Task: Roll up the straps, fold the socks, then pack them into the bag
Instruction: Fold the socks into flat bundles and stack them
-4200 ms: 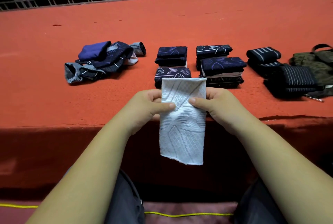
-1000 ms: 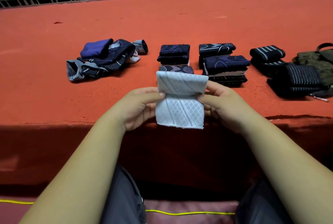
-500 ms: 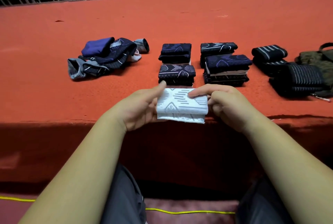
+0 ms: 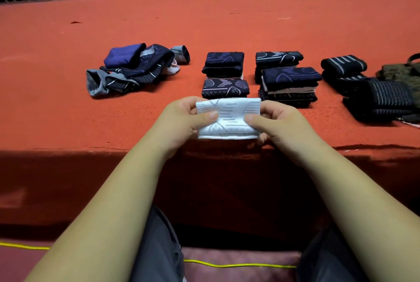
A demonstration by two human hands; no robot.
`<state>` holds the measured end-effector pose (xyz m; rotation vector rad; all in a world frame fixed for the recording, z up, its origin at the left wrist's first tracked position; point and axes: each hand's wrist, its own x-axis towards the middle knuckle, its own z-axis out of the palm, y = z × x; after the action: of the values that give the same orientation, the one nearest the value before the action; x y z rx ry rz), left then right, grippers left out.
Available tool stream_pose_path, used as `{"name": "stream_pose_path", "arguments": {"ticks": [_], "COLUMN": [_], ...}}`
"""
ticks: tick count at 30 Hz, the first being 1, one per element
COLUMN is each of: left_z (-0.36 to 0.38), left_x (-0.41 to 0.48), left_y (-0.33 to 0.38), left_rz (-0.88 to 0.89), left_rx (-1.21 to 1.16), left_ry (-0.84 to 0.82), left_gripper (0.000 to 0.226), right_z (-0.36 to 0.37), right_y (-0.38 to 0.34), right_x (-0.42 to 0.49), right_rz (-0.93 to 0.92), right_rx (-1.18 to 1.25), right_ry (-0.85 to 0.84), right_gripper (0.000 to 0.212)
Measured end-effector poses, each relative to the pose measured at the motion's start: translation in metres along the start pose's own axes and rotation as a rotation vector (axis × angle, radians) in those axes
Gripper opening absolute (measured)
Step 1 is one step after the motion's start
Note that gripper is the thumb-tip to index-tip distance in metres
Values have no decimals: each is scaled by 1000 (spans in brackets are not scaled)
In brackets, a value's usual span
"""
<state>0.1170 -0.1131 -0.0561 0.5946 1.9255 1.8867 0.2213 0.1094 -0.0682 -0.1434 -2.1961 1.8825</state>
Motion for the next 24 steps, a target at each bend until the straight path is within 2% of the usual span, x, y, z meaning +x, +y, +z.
{"name": "stream_pose_path", "arguments": {"ticks": [5, 9, 14, 19, 22, 24], "left_z": [7, 4, 6, 4, 1, 3], "left_x": [3, 6, 7, 11, 16, 16], "left_y": [0, -2, -4, -9, -11, -11], "left_rz": [3, -40, 10, 118, 233, 280], "left_rx": [61, 7, 29, 93, 260, 262], "left_ry": [142, 115, 201, 343, 370, 379], "left_gripper": [30, 35, 35, 40, 24, 12], "right_z": [4, 1, 3, 9, 11, 12], "right_y": [3, 9, 11, 7, 6, 5], "right_x": [6, 11, 13, 14, 15, 17], "right_rz": [-76, -41, -28, -26, -91, -127], "right_rx": [-80, -126, -140, -66, -110, -141], "right_ry": [117, 185, 215, 331, 352, 377], "right_gripper": [12, 16, 20, 37, 31, 19]}}
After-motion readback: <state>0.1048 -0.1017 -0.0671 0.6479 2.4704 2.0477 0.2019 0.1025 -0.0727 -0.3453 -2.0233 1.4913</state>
